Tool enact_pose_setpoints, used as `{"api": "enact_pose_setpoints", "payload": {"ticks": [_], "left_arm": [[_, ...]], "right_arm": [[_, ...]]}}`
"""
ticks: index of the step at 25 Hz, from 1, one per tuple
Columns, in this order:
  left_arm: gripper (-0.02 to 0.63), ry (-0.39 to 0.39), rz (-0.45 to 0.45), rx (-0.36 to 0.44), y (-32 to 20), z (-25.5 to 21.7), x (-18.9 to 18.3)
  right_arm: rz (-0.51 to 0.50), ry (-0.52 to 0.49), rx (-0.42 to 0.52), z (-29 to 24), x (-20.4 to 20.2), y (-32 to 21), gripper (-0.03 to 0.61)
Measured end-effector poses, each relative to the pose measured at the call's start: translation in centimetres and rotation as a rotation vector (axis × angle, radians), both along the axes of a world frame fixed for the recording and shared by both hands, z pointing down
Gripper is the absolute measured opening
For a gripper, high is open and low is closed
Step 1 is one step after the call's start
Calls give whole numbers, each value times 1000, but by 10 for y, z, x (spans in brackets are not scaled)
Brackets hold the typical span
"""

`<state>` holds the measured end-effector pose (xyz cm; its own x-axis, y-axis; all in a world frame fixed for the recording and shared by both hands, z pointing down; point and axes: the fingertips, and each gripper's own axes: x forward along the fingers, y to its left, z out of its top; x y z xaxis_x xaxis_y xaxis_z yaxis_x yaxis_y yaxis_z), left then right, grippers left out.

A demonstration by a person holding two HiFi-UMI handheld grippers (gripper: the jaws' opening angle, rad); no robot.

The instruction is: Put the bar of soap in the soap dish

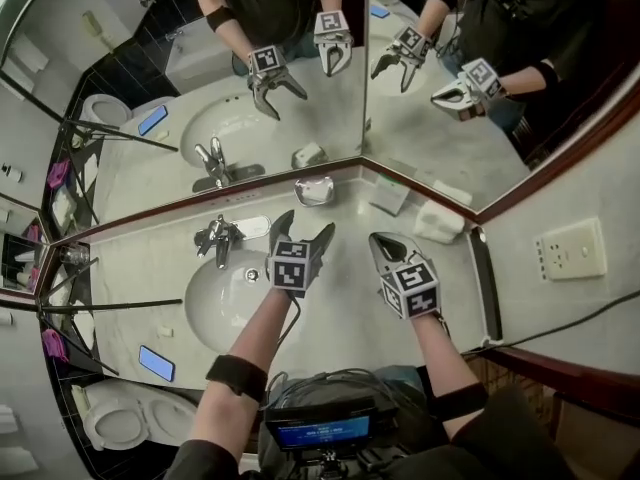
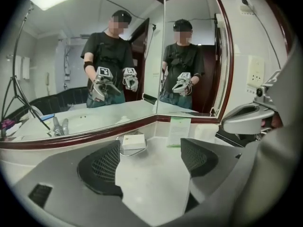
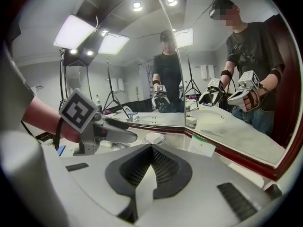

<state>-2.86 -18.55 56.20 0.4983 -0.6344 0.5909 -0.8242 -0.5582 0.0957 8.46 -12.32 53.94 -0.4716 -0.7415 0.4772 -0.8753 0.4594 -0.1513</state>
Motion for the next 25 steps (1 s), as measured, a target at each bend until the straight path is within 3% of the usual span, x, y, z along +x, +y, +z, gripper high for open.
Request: {"api": "enact_pose_setpoints", "payload": {"ticks": [8,23,24,25], "left_arm": [[426,-77,4,-73,-61,50,12],[425,-143,5,-171,-96,102,19],[413,-159,-5,-170,-97,103,14],[337,-178,-16,-164,-98,104,8]], "right_arm": [[-2,10,-14,14,7,-22,20],[35,-8,-50,33,19,-26,20],[35,-7,-52,34,19,-25,20],[34,-6,-54,34,18,-24,20]]}}
